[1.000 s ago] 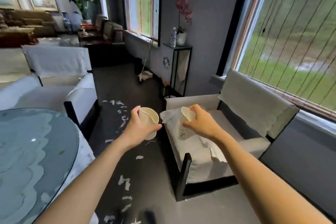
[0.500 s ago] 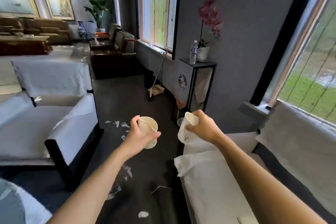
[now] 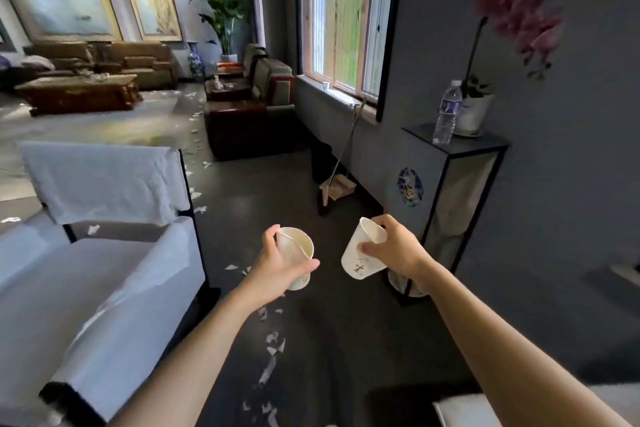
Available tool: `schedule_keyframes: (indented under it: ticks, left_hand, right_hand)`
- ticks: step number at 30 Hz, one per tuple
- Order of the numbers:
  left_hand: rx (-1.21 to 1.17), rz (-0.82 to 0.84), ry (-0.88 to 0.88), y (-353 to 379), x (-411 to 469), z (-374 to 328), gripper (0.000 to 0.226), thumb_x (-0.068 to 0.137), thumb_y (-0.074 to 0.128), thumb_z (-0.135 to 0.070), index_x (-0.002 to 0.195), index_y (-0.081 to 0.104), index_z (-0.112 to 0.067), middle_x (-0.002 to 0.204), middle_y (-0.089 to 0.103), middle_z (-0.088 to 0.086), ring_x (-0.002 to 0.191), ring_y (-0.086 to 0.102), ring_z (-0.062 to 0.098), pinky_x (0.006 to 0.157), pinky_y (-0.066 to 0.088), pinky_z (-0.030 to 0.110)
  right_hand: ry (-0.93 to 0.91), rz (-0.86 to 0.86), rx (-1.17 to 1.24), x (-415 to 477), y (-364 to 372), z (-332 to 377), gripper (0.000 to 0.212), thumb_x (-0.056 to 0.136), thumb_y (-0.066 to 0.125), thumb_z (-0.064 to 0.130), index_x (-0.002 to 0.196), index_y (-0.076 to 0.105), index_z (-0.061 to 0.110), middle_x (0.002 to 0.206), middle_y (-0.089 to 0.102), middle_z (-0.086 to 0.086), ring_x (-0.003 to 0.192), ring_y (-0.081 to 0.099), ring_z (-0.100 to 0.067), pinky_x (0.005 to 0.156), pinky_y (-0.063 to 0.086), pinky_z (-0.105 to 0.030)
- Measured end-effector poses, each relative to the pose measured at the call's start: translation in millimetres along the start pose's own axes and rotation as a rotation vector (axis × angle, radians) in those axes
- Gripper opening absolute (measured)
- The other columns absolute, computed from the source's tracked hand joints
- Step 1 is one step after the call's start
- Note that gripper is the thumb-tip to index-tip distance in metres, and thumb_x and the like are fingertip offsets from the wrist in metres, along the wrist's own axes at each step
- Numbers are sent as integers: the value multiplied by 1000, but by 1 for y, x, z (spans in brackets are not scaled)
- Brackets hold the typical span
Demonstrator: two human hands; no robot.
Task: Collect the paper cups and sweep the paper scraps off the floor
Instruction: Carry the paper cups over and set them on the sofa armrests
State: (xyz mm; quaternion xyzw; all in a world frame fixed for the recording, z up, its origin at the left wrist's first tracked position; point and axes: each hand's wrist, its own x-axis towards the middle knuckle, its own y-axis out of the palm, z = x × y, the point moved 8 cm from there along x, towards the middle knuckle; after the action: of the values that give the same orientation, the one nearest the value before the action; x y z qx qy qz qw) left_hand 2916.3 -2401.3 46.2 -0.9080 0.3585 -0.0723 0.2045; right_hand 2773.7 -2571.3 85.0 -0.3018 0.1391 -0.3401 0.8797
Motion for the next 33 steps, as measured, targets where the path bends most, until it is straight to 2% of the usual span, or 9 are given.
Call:
schedule_keyframes:
  ticks: [4, 8, 11, 14, 20, 22, 25, 30, 33]
  left_hand:
    - [-25, -2, -14, -4, 144, -9, 98, 75, 76, -39, 145, 9, -26, 141, 36, 3, 119, 45, 18, 91, 36, 27]
    - [-26, -6, 3, -19, 266, -23, 97, 76, 77, -35, 145, 10, -24, 138, 37, 2, 117, 43, 17, 94, 36, 28]
    - [-9, -13, -43, -33, 344, -16, 114, 58, 78, -58, 145, 11, -28, 140, 35, 2, 122, 39, 17, 106, 34, 36]
    - [-18, -18, -83, -41, 433, -5, 126, 40, 69, -74, 143, 10, -33, 140, 37, 0, 124, 44, 19, 107, 37, 40]
    - [-81, 15, -37, -45, 633, 7, 112, 59, 79, -54, 143, 8, -32, 140, 37, 3, 120, 47, 21, 104, 40, 42]
    - [-68, 15, -38, -57, 700, 9, 108, 63, 79, -52, 143, 8, -33, 140, 36, 3, 119, 47, 22, 101, 43, 44]
    - [7, 25, -24, -73, 790, 6, 102, 70, 76, -51, 142, 7, -32, 143, 35, 1, 118, 46, 20, 97, 41, 35]
    - [30, 81, -36, -80, 926, 2, 109, 65, 79, -50, 144, 7, -31, 146, 32, 5, 121, 47, 23, 96, 47, 41]
    - [32, 88, -54, -79, 1012, 4, 122, 47, 76, -62, 144, 8, -33, 145, 33, 6, 121, 47, 24, 96, 48, 45]
  right_hand:
    - [11, -33, 13, 143, -19, 12, 55, 85, 68, 25, 132, 43, 15, 111, 50, 2, 96, 48, -14, 71, 39, -22]
    - [-14, -20, -10, 274, -28, 44, 56, 86, 67, 23, 134, 41, 15, 120, 52, -2, 96, 46, -13, 75, 39, -24]
    - [-31, 30, -15, 357, -17, 62, 57, 85, 67, 23, 135, 40, 16, 124, 52, -4, 96, 47, -14, 74, 41, -25]
    - [-21, 65, -17, 443, -1, 67, 56, 85, 67, 22, 135, 40, 16, 125, 53, -4, 97, 49, -14, 73, 43, -24]
    - [1, 73, -29, 633, 40, 67, 59, 87, 65, 20, 138, 38, 14, 131, 52, -7, 115, 54, -22, 73, 44, -23]
    - [18, 90, -29, 698, 54, 73, 58, 88, 65, 21, 138, 37, 15, 131, 52, -7, 114, 55, -22, 67, 45, -21]
    - [-7, 104, -24, 792, 67, 90, 56, 88, 64, 23, 137, 39, 17, 127, 55, -4, 103, 55, -16, 64, 44, -19]
    - [2, 87, 25, 934, 71, 102, 51, 87, 64, 23, 133, 42, 19, 121, 57, -3, 96, 53, -13, 70, 46, -22]
    - [9, 78, 36, 1021, 68, 99, 48, 88, 64, 20, 131, 43, 18, 118, 58, -3, 97, 55, -13, 69, 46, -22]
